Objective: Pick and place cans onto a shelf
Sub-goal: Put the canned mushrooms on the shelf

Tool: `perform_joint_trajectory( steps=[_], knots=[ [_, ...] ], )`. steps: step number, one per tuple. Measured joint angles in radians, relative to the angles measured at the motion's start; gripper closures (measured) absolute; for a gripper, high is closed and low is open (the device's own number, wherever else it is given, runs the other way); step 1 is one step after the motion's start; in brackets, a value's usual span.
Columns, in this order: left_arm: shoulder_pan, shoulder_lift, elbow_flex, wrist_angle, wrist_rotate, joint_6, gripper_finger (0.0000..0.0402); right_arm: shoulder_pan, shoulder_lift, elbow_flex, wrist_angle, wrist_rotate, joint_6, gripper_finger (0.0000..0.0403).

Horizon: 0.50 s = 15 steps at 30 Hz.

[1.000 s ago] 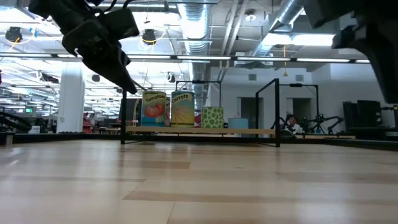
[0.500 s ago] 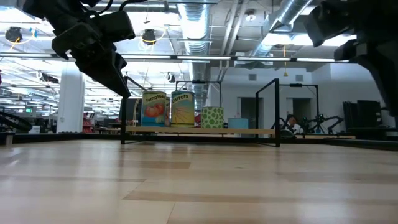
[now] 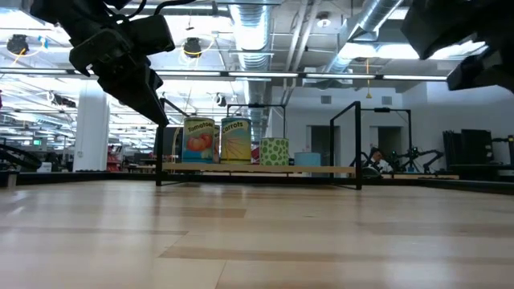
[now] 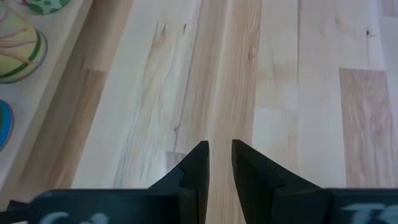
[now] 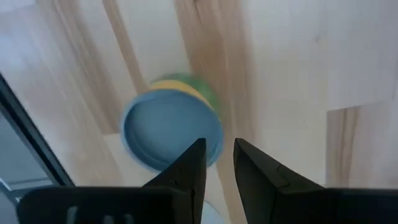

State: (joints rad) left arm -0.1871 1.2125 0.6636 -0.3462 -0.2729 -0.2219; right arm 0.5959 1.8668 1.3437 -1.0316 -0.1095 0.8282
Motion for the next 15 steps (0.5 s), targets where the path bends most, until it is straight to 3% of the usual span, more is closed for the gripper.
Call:
perform_joint_trajectory(
  steps=[15],
  knots=[
    [0.0,0.0,0.0,0.0,0.0,-0.002,0.0343,0.001,0.004,-0.011,0.069,-0.022,0.036,0.0297]
  ],
)
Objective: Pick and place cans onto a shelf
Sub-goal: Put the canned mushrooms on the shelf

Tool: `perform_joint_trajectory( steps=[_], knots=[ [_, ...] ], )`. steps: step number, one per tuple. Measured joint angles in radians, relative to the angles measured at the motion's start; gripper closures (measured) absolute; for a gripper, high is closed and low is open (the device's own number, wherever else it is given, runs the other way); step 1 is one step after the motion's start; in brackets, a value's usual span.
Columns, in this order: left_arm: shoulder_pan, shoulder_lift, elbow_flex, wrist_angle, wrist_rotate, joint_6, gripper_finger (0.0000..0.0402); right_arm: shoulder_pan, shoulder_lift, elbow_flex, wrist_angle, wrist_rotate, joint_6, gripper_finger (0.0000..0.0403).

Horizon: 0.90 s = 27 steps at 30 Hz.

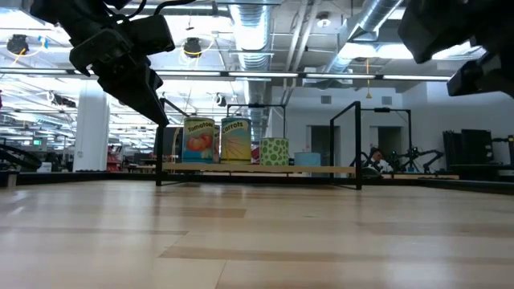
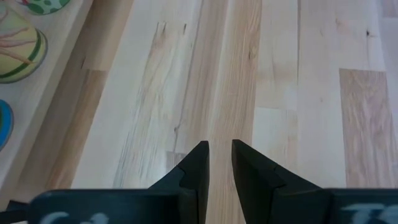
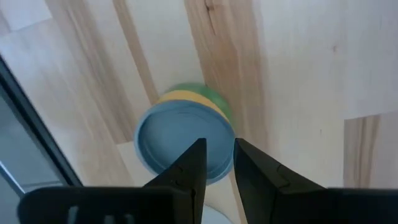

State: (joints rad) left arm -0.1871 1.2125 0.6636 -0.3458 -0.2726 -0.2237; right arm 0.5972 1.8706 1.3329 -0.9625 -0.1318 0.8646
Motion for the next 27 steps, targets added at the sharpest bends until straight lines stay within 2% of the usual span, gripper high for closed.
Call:
perform_joint_trajectory(
  steps=[8,20,27],
  knots=[
    [0.0,0.0,0.0,0.0,0.0,-0.002,0.0343,0.012,0.0,-0.061,0.044,0.002,0.03,0.0297],
    [0.0,0.0,0.0,0.0,0.001,-0.009,0.0343,0.011,0.006,-0.063,0.094,0.044,0.021,0.0297],
    [0.0,0.0,0.0,-0.001,0.002,-0.009,0.0343,0.008,0.071,-0.057,0.126,0.002,0.024,0.0297]
  ],
)
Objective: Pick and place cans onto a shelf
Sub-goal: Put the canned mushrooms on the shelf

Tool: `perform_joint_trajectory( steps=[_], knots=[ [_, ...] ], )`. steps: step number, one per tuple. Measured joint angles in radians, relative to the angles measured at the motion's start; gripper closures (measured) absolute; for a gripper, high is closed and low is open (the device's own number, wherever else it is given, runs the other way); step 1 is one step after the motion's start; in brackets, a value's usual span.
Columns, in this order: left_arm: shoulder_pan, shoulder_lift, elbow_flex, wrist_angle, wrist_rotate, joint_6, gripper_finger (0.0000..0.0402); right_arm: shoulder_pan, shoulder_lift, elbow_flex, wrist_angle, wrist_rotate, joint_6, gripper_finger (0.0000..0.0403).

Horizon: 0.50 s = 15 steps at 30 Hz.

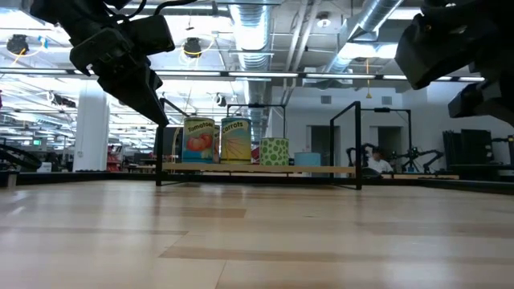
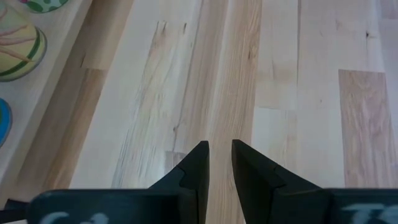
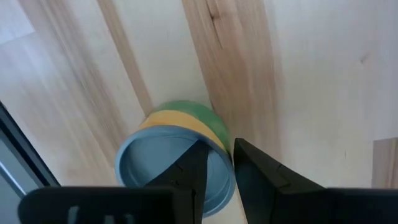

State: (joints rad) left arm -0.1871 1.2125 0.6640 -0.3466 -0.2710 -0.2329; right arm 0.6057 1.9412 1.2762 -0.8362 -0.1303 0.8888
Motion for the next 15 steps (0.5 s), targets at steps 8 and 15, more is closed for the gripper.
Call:
perform_joint_trajectory(
  steps=[8,15],
  knots=[
    [0.0,0.0,0.0,0.001,0.0,0.002,0.0343,-0.031,-0.005,-0.003,0.004,0.044,-0.032,0.0355],
    [0.0,0.0,0.0,0.0,0.0,0.003,0.0343,-0.1,0.0,0.046,-0.059,0.105,-0.161,0.0395]
  ],
)
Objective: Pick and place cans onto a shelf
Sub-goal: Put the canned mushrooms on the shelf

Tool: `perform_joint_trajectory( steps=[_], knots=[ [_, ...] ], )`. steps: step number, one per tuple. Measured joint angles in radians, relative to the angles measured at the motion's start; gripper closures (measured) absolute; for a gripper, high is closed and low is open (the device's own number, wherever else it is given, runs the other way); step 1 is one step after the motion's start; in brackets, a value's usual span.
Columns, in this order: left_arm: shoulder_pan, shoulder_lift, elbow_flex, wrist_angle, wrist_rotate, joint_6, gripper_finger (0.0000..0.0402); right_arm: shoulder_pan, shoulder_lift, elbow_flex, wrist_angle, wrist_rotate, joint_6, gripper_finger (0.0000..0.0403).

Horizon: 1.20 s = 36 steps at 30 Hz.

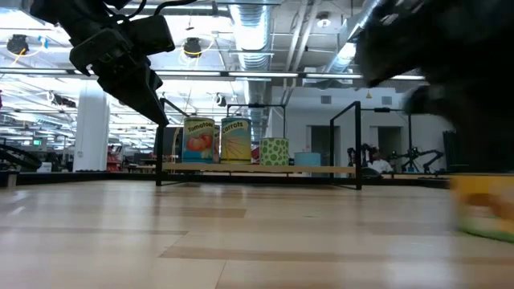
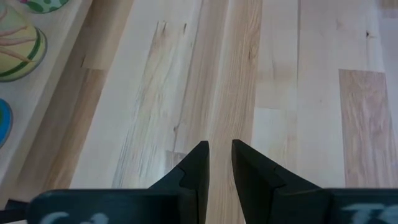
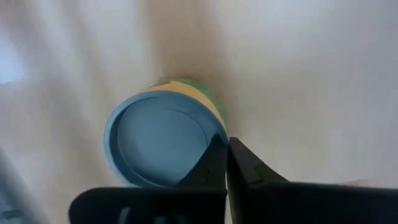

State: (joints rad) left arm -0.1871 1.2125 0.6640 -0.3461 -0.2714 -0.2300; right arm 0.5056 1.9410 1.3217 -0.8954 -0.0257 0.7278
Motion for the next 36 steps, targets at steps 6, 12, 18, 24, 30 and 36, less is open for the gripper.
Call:
perform_joint_trajectory(
  steps=[6,12,18,24,30,36],
  knots=[
    [0.0,0.0,0.0,-0.005,0.0,0.001,0.0343,-0.105,0.003,0.2,-0.293,0.2,-0.187,0.0399],
    [0.0,0.0,0.0,-0.006,-0.001,0.047,0.0343,-0.261,0.002,0.364,-0.49,0.498,-0.301,0.0399],
    [0.0,0.0,0.0,-0.006,-0.01,0.089,0.0343,-0.5,0.002,0.372,-0.491,0.552,-0.486,0.0399],
    [0.001,0.0,0.0,-0.009,-0.064,0.128,0.0343,-0.715,0.002,0.358,-0.317,0.465,-0.756,0.0399],
    [0.001,0.0,0.0,-0.004,-0.102,0.133,0.0343,-0.871,0.002,0.354,-0.271,0.228,-0.855,0.0399],
    [0.002,0.0,0.0,0.0,-0.112,0.147,0.0343,-0.983,0.002,0.343,-0.26,0.12,-0.896,0.0399]
  ],
)
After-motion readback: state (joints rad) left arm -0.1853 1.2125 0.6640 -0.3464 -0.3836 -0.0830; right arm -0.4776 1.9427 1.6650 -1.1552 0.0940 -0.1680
